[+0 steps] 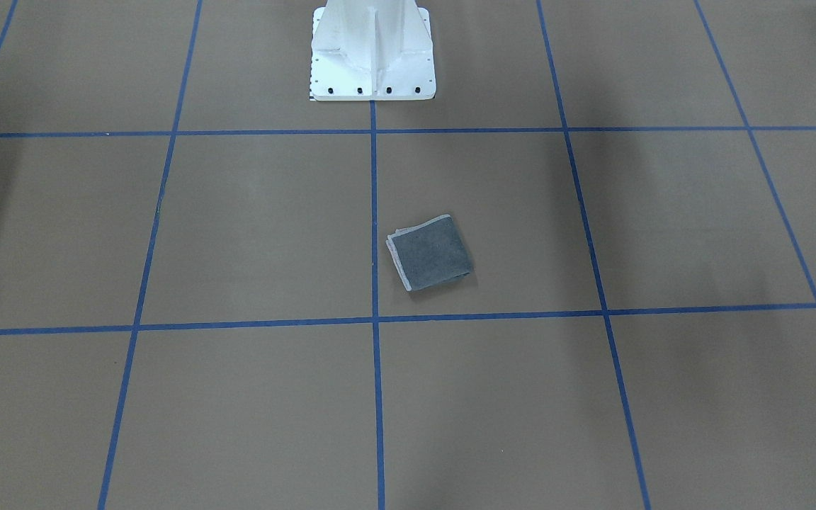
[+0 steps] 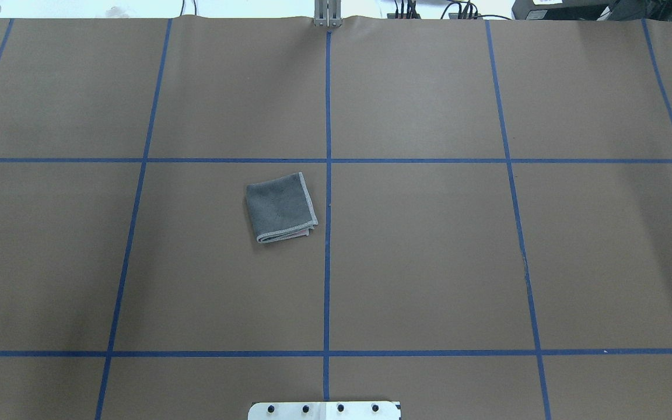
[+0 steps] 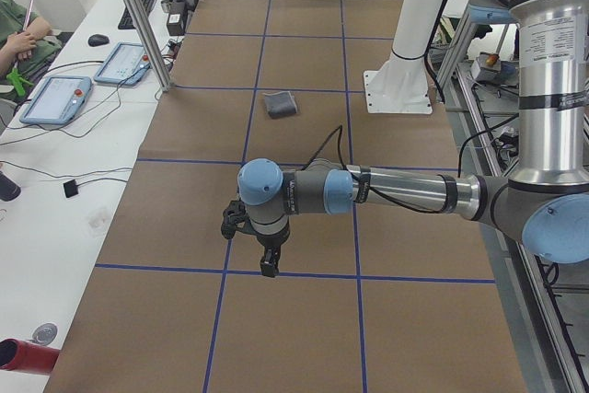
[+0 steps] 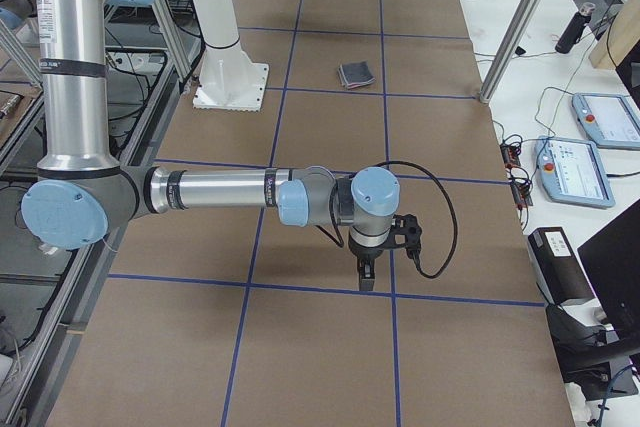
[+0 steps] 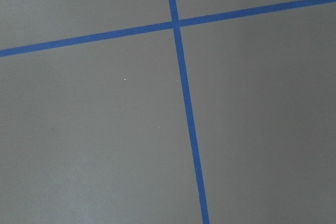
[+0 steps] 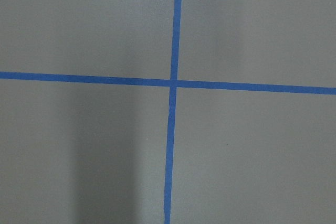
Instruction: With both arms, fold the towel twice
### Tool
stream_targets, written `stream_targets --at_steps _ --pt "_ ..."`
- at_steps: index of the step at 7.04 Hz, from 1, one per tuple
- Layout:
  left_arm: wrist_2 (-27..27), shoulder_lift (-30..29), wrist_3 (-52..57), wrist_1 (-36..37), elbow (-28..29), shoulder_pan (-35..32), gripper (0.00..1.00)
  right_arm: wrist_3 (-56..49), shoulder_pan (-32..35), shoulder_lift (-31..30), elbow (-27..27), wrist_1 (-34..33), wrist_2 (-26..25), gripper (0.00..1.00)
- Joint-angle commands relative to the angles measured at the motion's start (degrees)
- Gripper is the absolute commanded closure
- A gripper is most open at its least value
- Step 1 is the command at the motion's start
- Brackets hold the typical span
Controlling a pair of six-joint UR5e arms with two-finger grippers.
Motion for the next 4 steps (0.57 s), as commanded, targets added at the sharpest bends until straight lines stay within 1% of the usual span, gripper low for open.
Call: stream_targets --at_steps 1,4 --pt "-0.07 -0.12 0.01 -0.04 0.4 0.0 0.0 -0.03 0.0 0.0 0.23 0.0 0.25 0.0" --pt "-0.07 -0.91 0.01 -0.13 1.37 0.09 0.0 -0.12 0.0 0.0 -0.03 0.0 1.39 0.0"
